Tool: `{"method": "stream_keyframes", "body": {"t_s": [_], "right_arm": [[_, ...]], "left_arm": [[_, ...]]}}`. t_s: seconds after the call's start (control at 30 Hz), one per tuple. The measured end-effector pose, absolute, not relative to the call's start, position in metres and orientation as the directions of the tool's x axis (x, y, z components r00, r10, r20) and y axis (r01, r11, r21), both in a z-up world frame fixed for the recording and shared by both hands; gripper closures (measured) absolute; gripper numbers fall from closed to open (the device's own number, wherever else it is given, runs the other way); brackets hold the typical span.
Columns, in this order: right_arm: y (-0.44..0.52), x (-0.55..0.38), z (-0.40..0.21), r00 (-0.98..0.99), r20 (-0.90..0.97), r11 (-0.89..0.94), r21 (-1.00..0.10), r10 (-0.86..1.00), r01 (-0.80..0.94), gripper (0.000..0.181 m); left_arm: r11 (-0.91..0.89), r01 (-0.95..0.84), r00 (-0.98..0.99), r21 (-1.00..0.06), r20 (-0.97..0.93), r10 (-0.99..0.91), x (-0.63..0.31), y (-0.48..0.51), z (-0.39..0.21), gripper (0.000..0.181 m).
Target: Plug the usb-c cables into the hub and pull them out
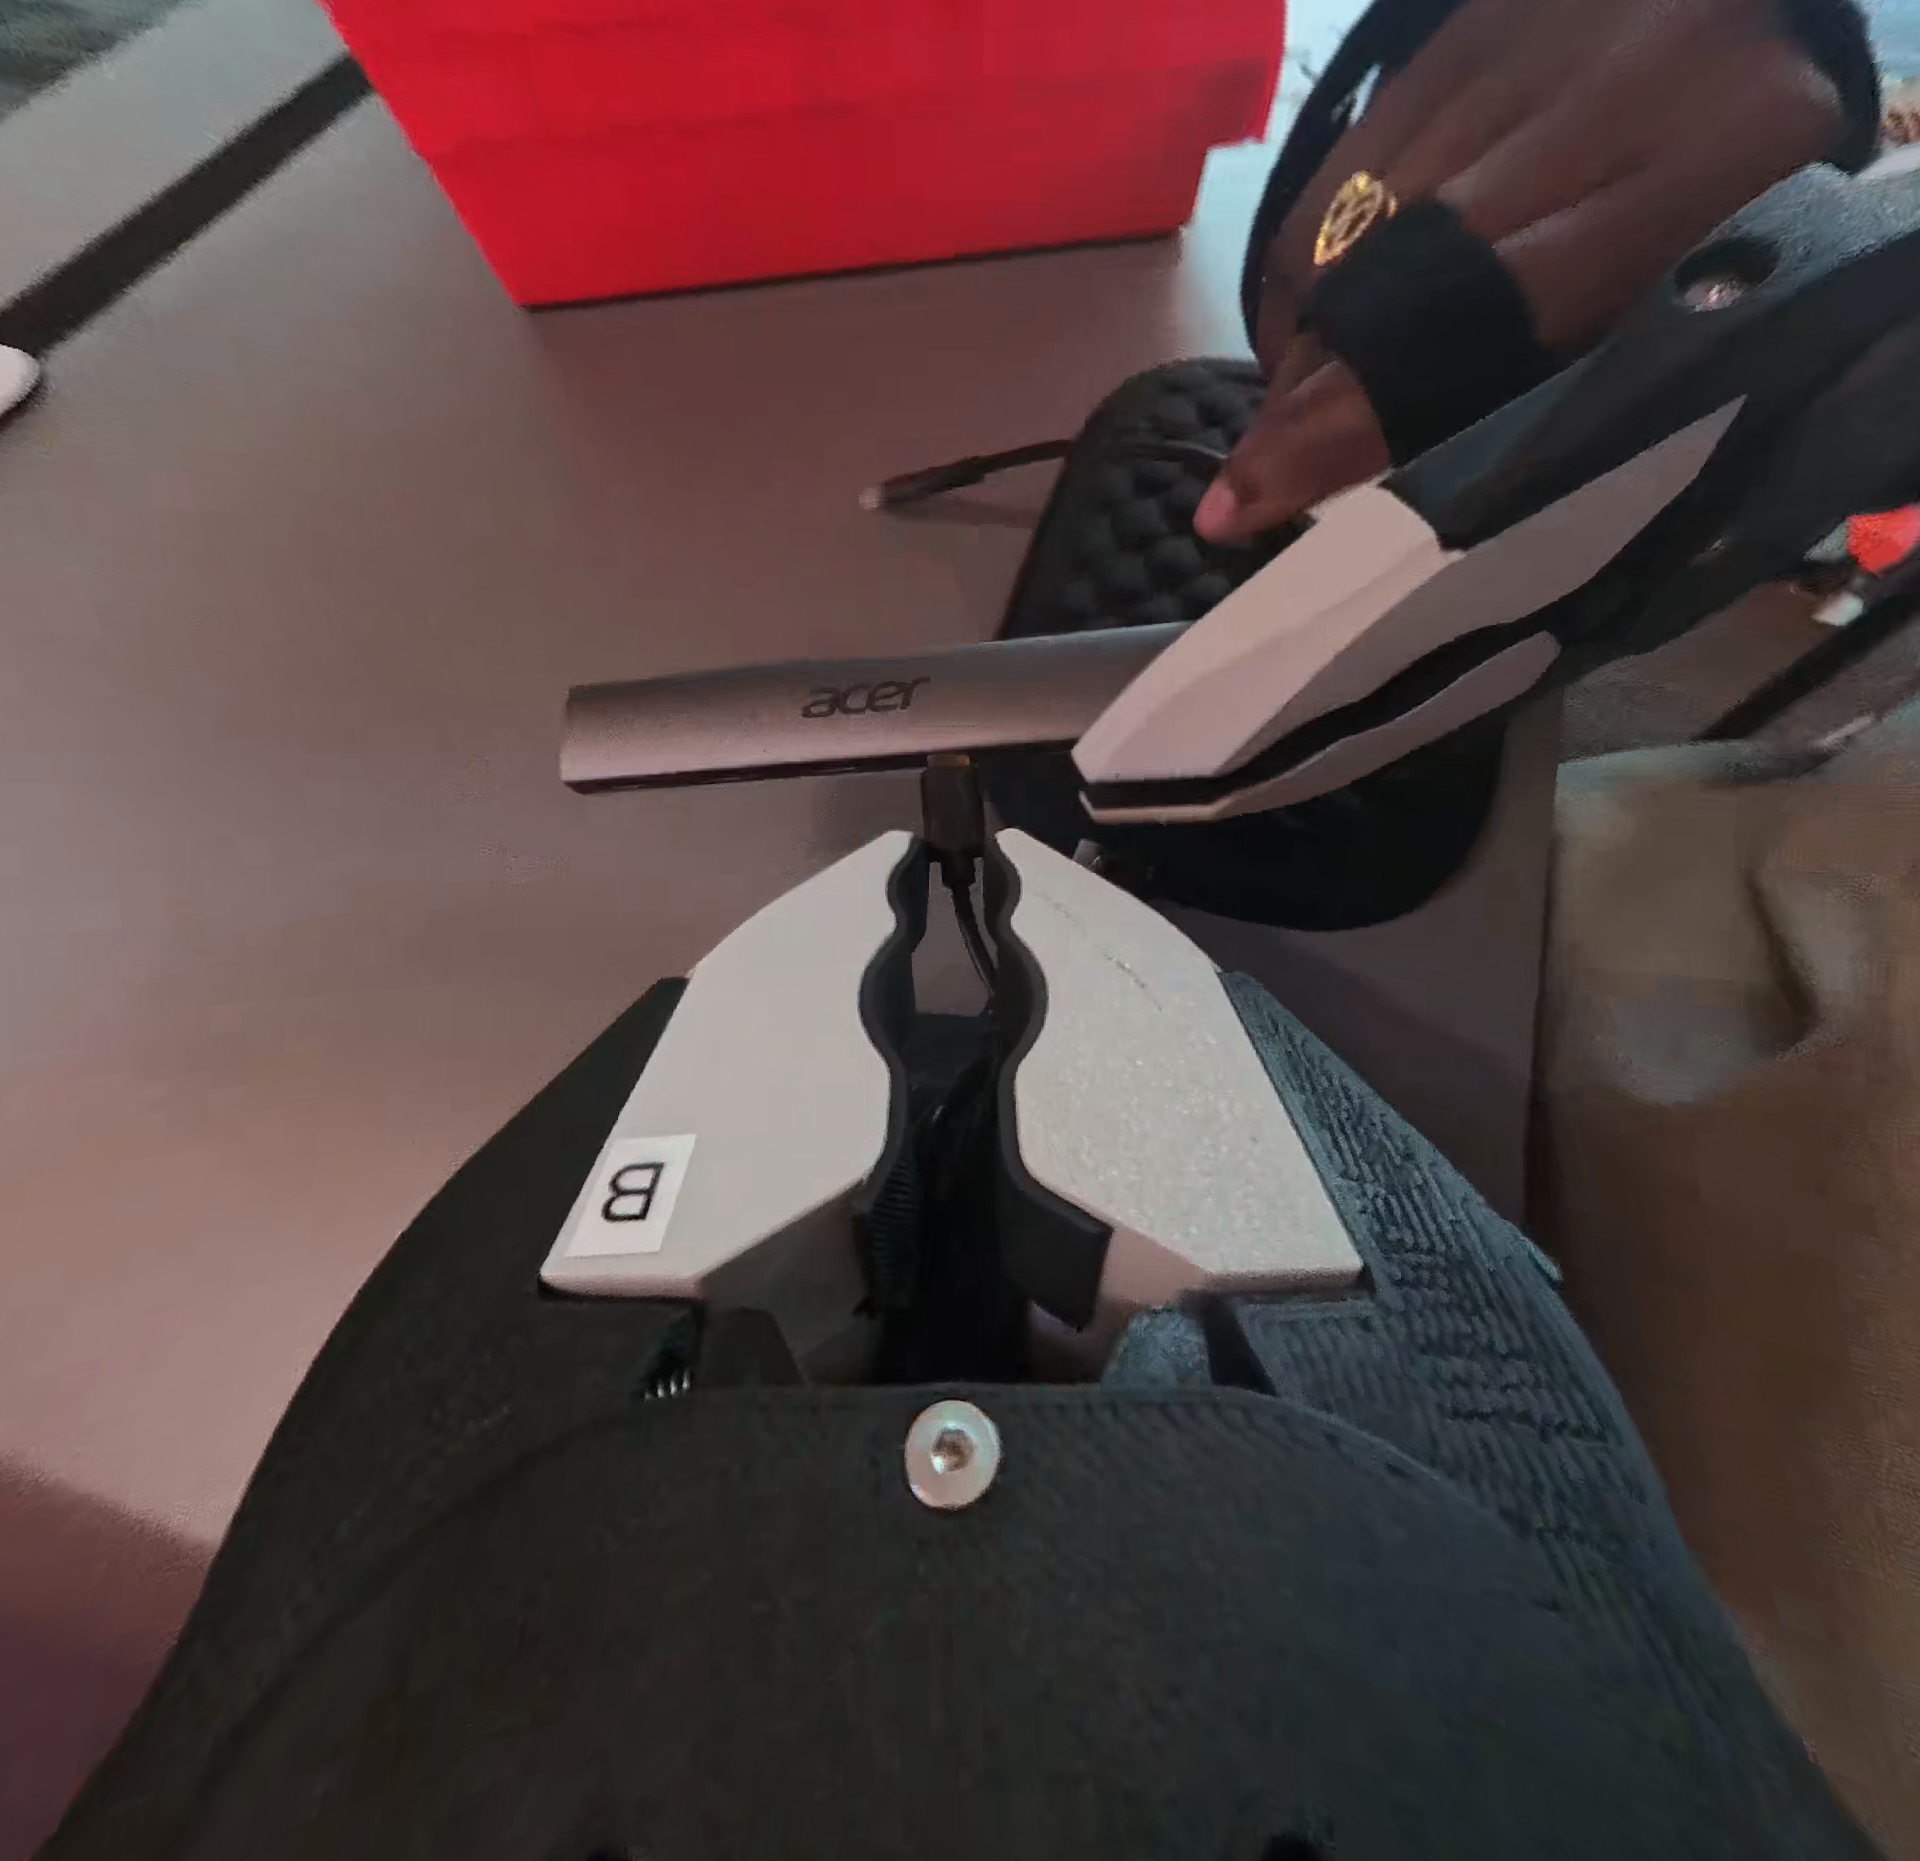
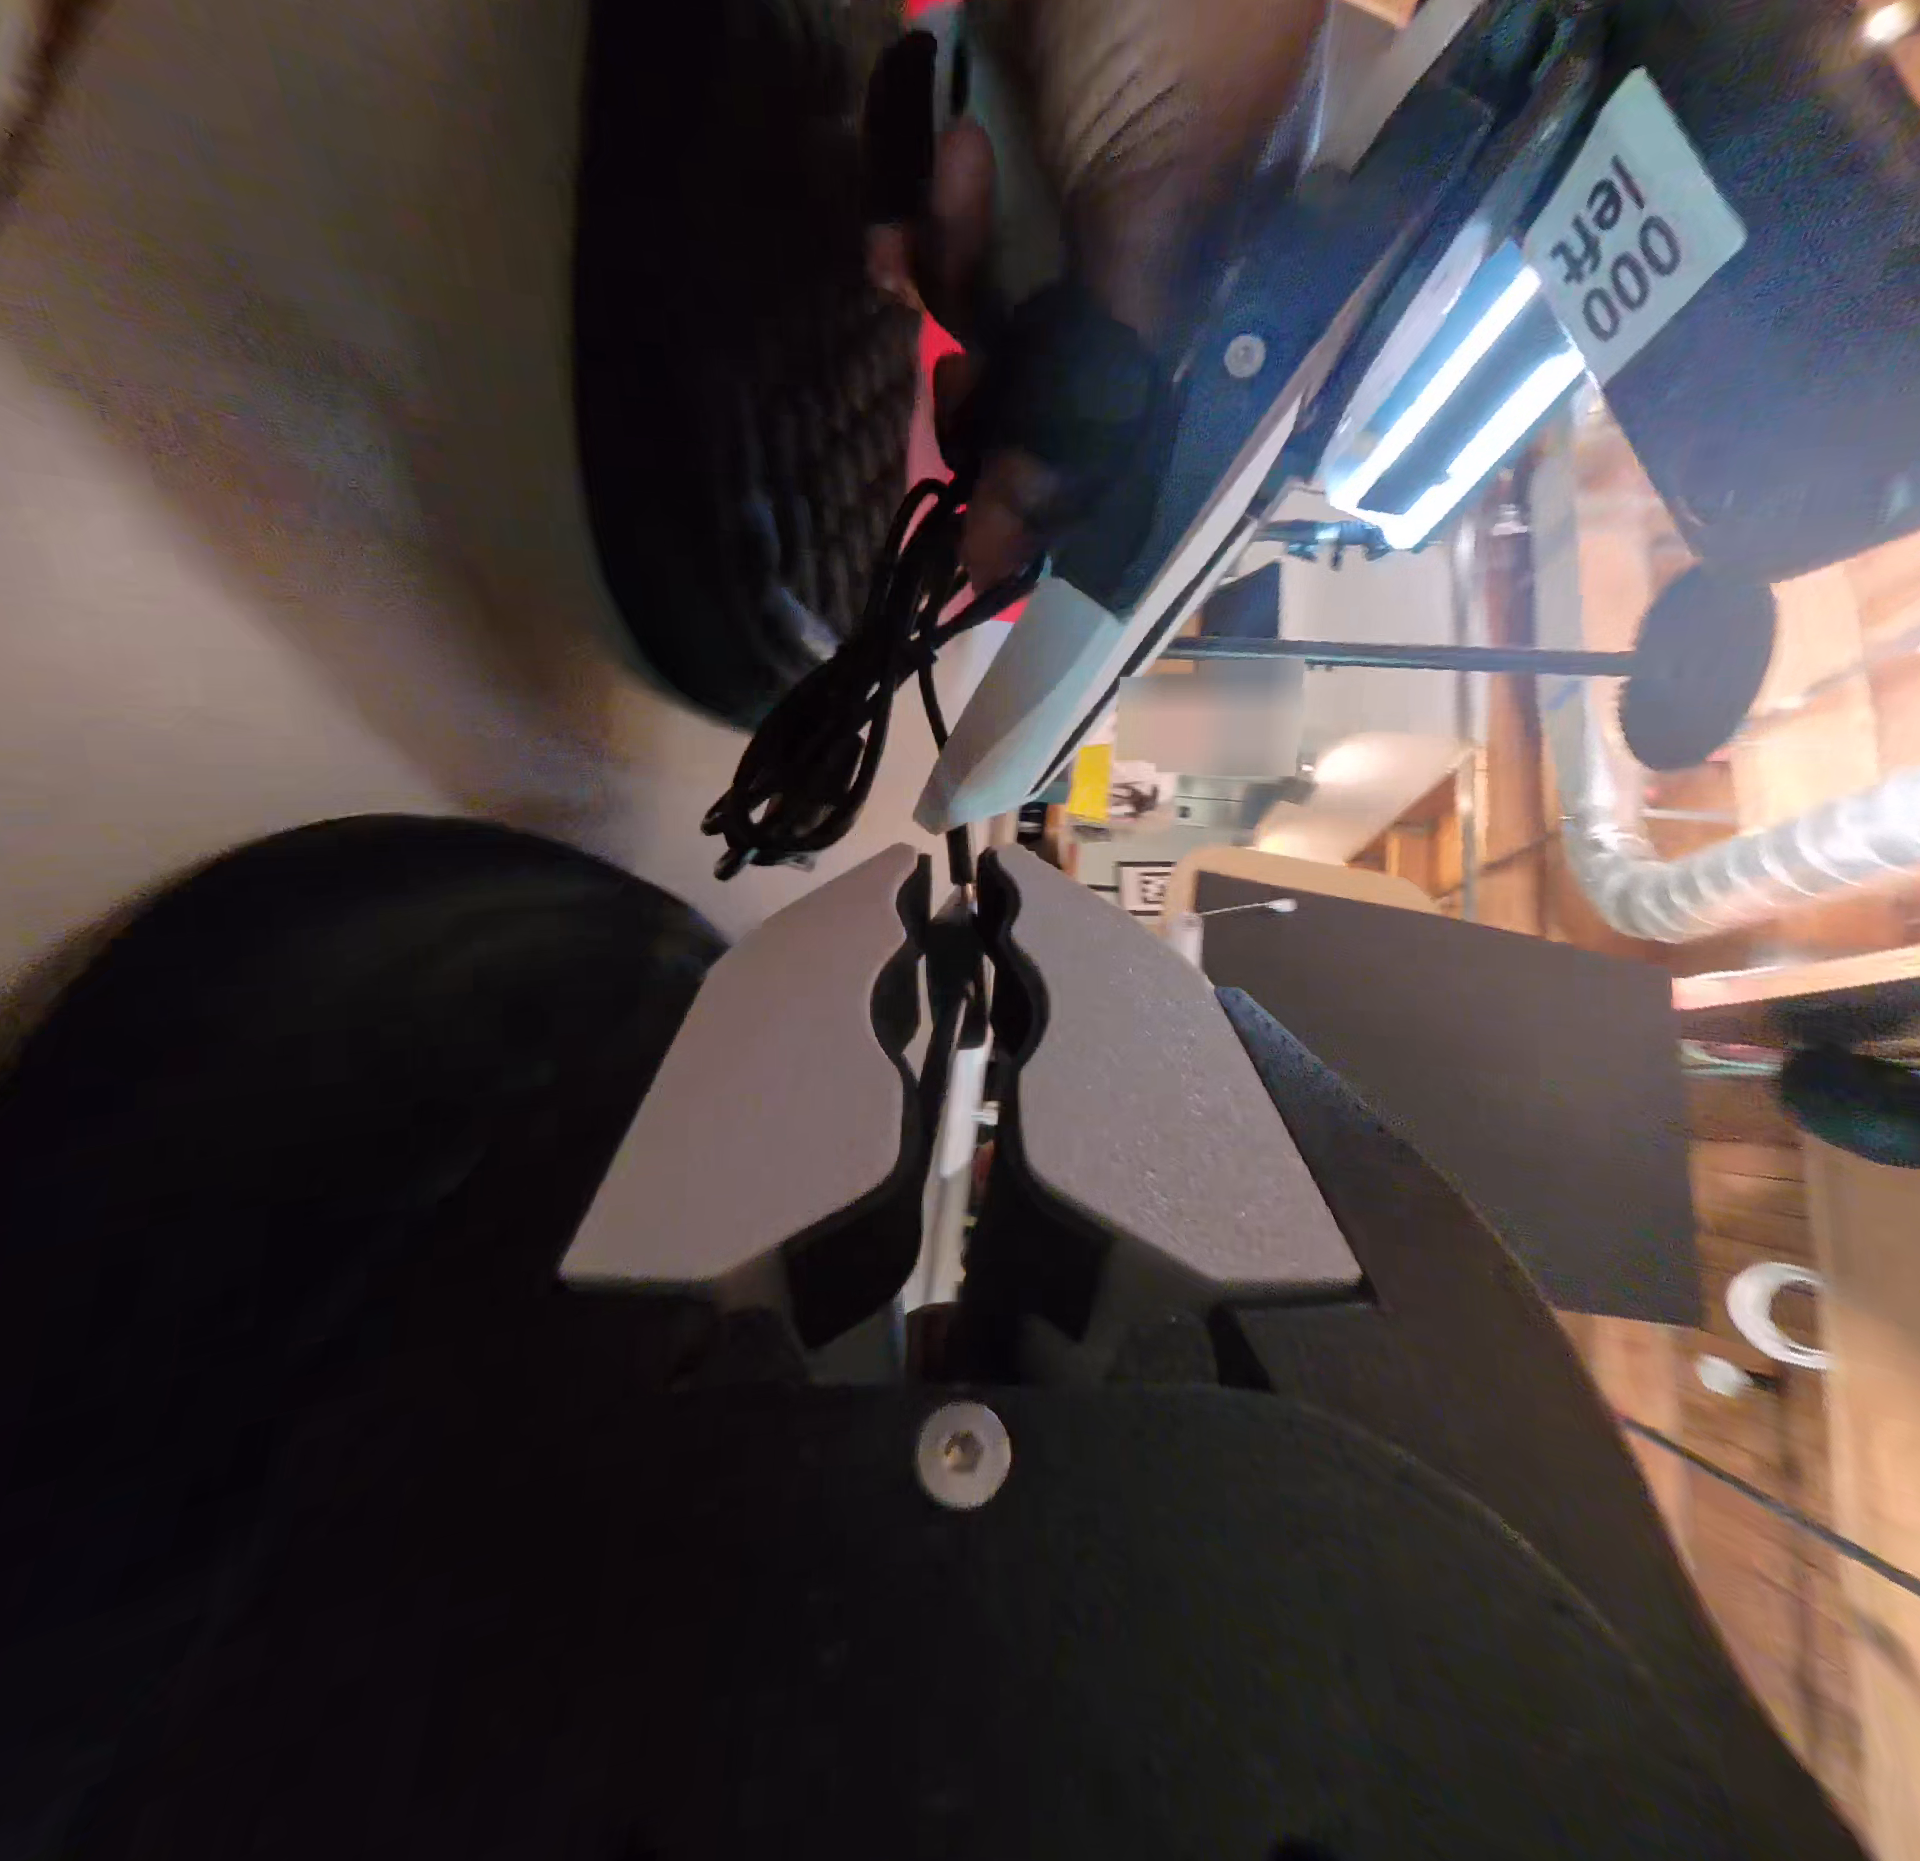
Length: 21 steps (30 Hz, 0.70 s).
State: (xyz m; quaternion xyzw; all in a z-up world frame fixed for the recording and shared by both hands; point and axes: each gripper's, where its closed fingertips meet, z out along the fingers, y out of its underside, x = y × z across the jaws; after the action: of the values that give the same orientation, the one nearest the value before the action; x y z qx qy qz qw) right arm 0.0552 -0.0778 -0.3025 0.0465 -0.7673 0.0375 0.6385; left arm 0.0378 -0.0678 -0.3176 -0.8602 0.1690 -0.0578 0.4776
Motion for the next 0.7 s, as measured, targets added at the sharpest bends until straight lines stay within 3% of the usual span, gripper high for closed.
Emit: {"method": "stream_keyframes", "body": {"t_s": [0.1,0.23,0.3,0.43,0.53,0.6,0.7], "right_arm": [[-0.073,0.067,-0.322,-0.321,0.942,0.982,-0.143,0.097,-0.123,0.173],[-0.072,0.082,-0.333,-0.515,0.772,0.875,-0.477,0.372,-0.083,0.167],[-0.071,0.089,-0.332,-0.626,0.592,0.762,-0.647,0.508,0.005,0.147],[-0.071,0.101,-0.313,-0.751,0.14,0.474,-0.844,0.645,0.25,0.114],[-0.059,0.088,-0.294,-0.676,-0.233,0.181,-0.857,0.699,0.482,0.122],[-0.039,0.071,-0.301,-0.519,-0.453,0.013,-0.744,0.725,0.668,0.14],[-0.027,0.06,-0.334,-0.392,-0.574,-0.012,-0.575,0.718,0.818,0.139]], "left_arm": [[-0.551,-0.296,0.906,-0.78,-0.046,-0.422,0.05,-0.068,-0.338,0.173],[-0.559,-0.322,0.894,-0.764,-0.052,-0.444,0.053,-0.065,-0.34,0.173],[-0.583,-0.309,0.901,-0.751,-0.034,-0.433,0.051,-0.065,-0.343,0.173],[-0.582,-0.324,0.901,-0.746,-0.055,-0.431,0.051,-0.065,-0.343,0.173],[-0.568,-0.348,0.901,-0.746,-0.099,-0.422,0.051,-0.065,-0.342,0.173],[-0.558,-0.362,0.9,-0.747,-0.123,-0.418,0.05,-0.065,-0.342,0.172],[-0.539,-0.383,0.892,-0.75,-0.15,-0.426,0.051,-0.065,-0.341,0.172]]}}
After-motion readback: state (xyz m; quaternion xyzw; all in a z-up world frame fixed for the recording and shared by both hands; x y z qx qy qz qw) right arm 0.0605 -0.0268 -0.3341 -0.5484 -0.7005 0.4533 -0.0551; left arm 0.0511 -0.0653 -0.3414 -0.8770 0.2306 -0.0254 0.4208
